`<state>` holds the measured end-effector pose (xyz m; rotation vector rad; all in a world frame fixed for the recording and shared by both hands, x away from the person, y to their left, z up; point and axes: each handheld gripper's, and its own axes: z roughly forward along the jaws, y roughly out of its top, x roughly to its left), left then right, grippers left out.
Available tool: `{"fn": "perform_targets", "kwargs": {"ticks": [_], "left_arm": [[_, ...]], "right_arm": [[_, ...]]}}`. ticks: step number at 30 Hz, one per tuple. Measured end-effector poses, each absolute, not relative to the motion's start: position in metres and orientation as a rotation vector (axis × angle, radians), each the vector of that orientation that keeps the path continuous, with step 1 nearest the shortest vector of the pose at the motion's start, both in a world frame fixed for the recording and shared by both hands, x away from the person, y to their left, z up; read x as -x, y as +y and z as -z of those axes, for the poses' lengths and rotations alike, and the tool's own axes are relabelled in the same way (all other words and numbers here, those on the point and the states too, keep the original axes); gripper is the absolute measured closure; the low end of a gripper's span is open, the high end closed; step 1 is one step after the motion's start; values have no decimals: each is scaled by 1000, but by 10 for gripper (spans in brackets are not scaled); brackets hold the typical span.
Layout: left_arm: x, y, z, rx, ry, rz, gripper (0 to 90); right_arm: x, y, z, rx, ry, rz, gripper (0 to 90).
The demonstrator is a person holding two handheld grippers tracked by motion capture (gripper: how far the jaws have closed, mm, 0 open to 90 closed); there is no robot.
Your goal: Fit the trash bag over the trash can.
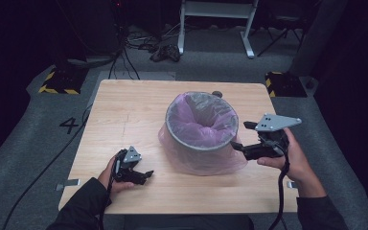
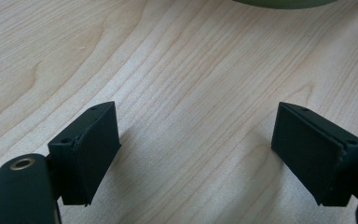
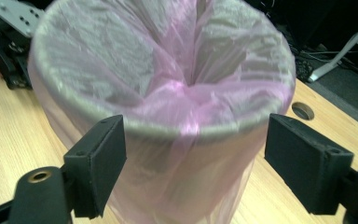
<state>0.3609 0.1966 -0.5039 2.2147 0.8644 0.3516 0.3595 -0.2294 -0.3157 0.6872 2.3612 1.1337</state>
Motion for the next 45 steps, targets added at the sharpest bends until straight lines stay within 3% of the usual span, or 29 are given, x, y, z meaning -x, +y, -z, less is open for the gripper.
{"fn": "perform_targets", "kwargs": {"ticks": [12,45], "left_arm": [[-361,197,504,-2215,864,-351,150],[-361,197,504,-2214,865,-352,150]], "right_arm": [[-350,-249,343,-718,2366,-1043,207],[-353,-300,459,-922,2386,-782,204]]}}
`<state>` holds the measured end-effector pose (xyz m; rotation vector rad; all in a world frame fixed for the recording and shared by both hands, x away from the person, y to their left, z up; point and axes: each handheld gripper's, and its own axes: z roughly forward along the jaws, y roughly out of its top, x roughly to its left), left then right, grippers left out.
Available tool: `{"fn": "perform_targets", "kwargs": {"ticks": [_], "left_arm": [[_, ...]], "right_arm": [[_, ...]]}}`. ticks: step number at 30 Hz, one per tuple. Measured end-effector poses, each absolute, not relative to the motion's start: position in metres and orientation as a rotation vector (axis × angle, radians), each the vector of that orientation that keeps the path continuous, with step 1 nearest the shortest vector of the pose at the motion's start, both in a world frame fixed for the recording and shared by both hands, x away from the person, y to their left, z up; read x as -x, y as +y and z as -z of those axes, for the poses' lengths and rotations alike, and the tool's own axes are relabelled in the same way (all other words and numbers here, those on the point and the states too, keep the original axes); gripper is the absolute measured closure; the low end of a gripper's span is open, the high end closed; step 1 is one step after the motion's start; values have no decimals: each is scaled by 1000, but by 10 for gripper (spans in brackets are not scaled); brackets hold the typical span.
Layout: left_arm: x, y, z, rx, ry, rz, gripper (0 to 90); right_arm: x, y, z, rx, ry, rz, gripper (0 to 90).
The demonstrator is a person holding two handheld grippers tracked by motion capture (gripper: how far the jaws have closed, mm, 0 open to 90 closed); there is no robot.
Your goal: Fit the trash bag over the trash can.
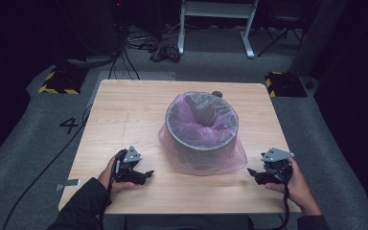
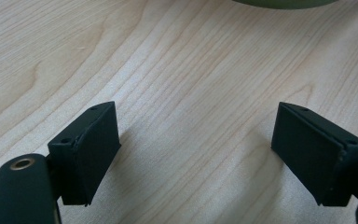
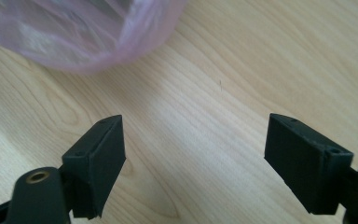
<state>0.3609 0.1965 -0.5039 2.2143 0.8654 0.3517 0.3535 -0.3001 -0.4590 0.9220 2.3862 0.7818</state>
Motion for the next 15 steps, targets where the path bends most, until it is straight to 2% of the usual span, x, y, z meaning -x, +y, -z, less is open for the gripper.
{"fn": "perform_targets", "kwargs": {"ticks": [15], "left_arm": [[-361,196,504,-2214,868,-351,149]], "right_arm": [[-345,-324,494,-1031,2395,-892,182]]}}
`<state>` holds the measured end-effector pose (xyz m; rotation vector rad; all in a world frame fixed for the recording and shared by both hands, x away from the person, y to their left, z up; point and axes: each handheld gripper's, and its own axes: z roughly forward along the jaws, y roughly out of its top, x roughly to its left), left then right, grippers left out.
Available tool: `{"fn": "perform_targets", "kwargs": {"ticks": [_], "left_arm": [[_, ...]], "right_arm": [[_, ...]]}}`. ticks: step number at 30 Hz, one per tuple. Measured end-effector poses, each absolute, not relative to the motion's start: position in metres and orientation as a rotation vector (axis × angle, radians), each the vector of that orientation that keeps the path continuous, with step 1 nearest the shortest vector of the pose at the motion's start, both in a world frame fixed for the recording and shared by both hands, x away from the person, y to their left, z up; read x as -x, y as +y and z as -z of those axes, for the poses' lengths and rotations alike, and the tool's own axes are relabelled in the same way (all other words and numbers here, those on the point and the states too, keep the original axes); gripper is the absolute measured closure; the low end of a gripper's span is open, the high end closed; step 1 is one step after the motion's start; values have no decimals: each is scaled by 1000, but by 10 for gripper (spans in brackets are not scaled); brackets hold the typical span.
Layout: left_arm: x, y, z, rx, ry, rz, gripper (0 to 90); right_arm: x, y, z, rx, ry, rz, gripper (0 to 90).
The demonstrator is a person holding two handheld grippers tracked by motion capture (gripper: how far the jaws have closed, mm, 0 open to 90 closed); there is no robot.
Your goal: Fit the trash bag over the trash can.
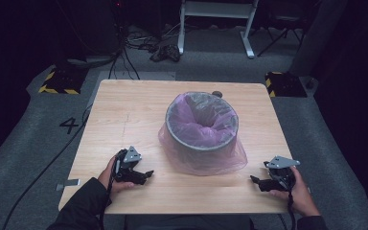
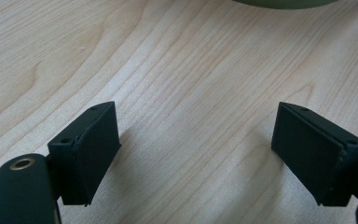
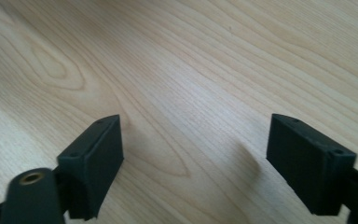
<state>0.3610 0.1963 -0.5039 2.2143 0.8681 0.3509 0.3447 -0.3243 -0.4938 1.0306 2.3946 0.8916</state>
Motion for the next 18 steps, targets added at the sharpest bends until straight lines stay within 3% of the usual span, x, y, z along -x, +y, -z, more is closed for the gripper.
{"fn": "perform_targets", "kwargs": {"ticks": [18], "left_arm": [[-361,196,504,-2217,866,-351,148]], "right_arm": [[-343,-335,503,-1115,2343,-1019,145]]}}
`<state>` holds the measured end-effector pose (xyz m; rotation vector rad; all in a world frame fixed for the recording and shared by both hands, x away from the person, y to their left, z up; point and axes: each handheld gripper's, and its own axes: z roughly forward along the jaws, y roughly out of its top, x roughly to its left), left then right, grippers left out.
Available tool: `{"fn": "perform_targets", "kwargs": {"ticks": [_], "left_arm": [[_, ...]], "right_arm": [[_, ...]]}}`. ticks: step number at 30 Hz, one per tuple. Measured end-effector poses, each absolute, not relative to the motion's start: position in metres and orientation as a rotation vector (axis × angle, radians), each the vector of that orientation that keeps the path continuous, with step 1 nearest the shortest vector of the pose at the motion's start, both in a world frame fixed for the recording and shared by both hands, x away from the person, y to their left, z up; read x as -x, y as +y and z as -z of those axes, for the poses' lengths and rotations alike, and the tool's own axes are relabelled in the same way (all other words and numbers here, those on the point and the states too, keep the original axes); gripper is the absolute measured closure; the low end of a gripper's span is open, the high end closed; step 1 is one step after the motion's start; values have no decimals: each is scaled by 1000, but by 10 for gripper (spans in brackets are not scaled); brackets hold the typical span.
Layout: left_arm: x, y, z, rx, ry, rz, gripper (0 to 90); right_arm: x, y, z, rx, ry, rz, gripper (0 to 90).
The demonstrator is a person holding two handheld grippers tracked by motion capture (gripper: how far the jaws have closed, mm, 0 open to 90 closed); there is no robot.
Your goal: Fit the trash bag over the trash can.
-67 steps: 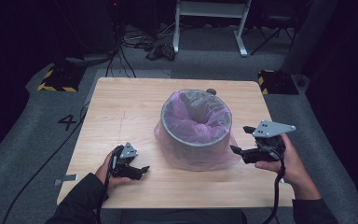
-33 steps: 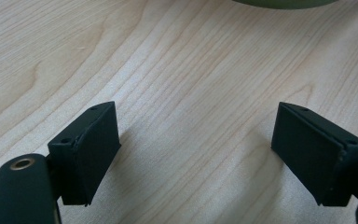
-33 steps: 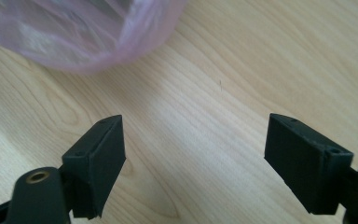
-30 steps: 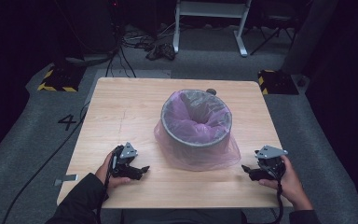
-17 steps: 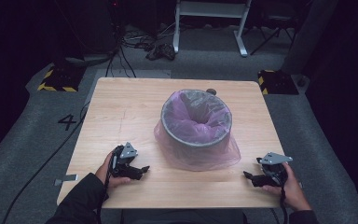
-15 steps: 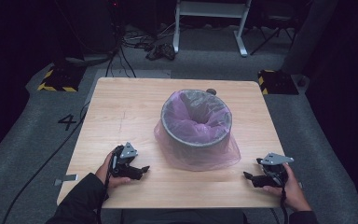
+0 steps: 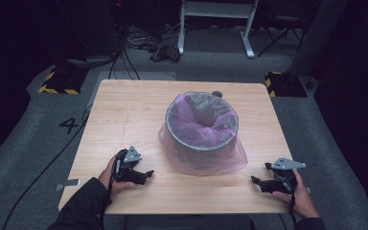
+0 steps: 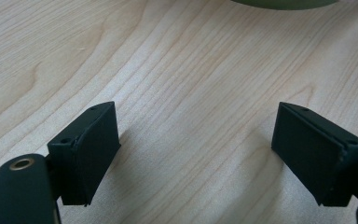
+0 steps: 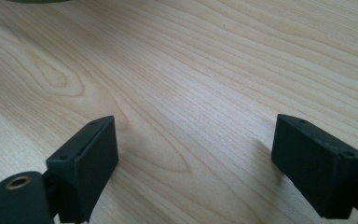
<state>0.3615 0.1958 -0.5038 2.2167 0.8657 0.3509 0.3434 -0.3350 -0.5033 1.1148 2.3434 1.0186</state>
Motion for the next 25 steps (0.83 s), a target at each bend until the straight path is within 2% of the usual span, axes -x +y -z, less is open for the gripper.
{"fn": "perform_targets", "kwargs": {"ticks": [25], "left_arm": [[-364,194,504,-2217,856,-352,144]], "right_arm": [[-344,-335,503,-1109,2350,-1022,144]]}}
